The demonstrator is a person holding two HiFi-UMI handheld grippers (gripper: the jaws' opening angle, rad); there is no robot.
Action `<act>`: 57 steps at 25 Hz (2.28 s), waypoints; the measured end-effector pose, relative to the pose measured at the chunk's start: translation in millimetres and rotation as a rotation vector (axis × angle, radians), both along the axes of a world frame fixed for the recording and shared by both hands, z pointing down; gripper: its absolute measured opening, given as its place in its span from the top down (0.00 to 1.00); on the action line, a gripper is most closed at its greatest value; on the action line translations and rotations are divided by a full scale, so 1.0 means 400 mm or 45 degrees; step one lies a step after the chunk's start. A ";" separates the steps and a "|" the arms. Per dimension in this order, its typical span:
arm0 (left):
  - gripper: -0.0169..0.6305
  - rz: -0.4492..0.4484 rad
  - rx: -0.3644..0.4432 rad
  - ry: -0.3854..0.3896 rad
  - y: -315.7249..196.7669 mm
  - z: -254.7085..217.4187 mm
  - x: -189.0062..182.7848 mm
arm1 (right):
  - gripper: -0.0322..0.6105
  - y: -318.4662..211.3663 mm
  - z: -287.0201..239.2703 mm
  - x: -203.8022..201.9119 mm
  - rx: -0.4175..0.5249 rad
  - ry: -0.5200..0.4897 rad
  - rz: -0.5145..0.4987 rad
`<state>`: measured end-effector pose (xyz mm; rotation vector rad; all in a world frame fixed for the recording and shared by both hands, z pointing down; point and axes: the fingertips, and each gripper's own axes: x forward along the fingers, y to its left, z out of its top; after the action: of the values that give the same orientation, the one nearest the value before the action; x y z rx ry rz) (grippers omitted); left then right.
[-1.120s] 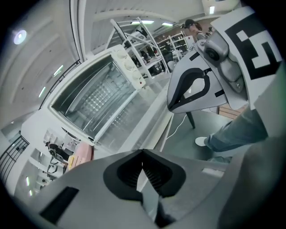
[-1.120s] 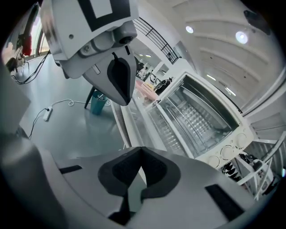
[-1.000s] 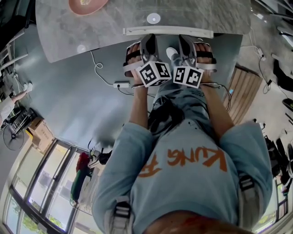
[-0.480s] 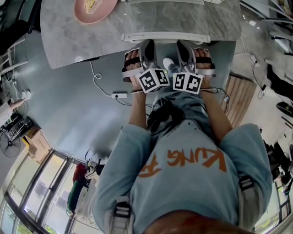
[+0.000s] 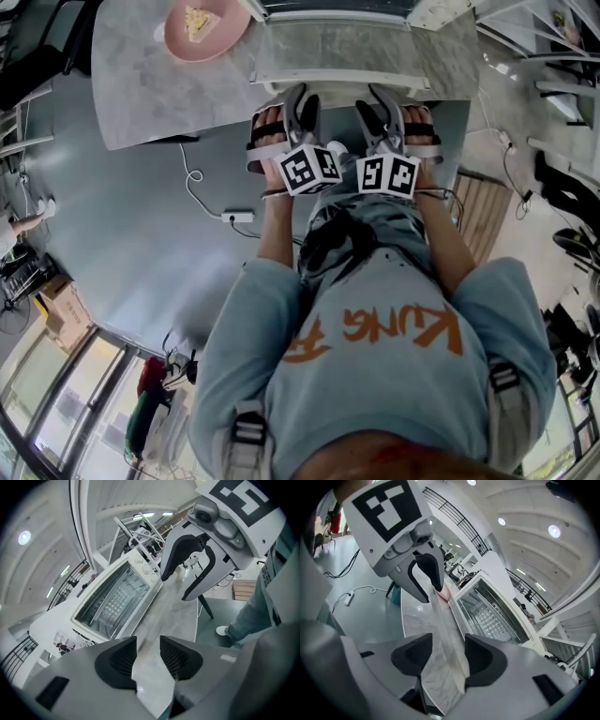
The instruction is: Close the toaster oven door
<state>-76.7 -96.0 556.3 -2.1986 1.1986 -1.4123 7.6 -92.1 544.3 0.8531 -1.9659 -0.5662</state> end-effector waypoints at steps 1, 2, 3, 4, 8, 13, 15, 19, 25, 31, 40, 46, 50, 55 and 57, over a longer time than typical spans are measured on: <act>0.75 0.001 0.020 0.002 -0.008 -0.012 0.001 | 0.62 -0.005 -0.007 -0.001 0.003 0.004 0.000; 0.75 0.001 0.045 0.004 -0.017 -0.024 0.001 | 0.62 -0.012 -0.014 0.000 0.013 0.009 0.002; 0.75 -0.002 0.073 0.006 -0.028 -0.036 0.000 | 0.62 -0.022 -0.023 0.001 0.027 0.014 0.006; 0.75 -0.008 0.102 0.013 -0.041 -0.051 -0.002 | 0.64 -0.034 -0.032 0.002 0.044 0.019 0.009; 0.75 -0.033 0.199 0.055 -0.096 -0.114 -0.001 | 0.69 -0.084 -0.078 0.009 0.128 0.045 0.001; 0.75 -0.034 0.257 0.090 -0.141 -0.164 0.006 | 0.77 -0.140 -0.143 0.015 0.216 0.051 0.011; 0.75 -0.028 0.271 0.082 -0.163 -0.183 0.005 | 0.78 -0.164 -0.164 0.015 0.247 0.043 0.014; 0.74 -0.026 0.298 0.104 -0.209 -0.213 0.003 | 0.76 -0.209 -0.194 0.009 0.292 0.027 0.010; 0.74 -0.017 0.301 0.127 -0.272 -0.257 0.004 | 0.75 -0.275 -0.229 0.008 0.327 0.036 -0.030; 0.73 -0.010 0.276 0.153 -0.344 -0.287 0.009 | 0.75 -0.351 -0.254 0.013 0.374 0.087 -0.045; 0.72 -0.008 0.322 0.192 -0.400 -0.304 0.010 | 0.74 -0.415 -0.268 0.012 0.436 0.080 0.024; 0.71 -0.006 0.299 0.223 -0.396 -0.304 0.010 | 0.74 -0.413 -0.262 0.010 0.365 0.080 0.037; 0.71 0.015 0.249 0.251 -0.391 -0.311 0.013 | 0.70 -0.420 -0.265 0.010 0.200 0.004 0.084; 0.71 0.055 0.144 0.249 -0.392 -0.311 0.009 | 0.68 -0.411 -0.270 0.009 0.017 -0.116 0.136; 0.71 0.055 0.072 0.229 -0.392 -0.311 0.007 | 0.68 -0.406 -0.275 0.008 -0.082 -0.213 0.149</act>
<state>-73.7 -252.8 432.0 -2.3384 1.2237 -1.1697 10.8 -254.5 434.3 0.9951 -2.0568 -0.3715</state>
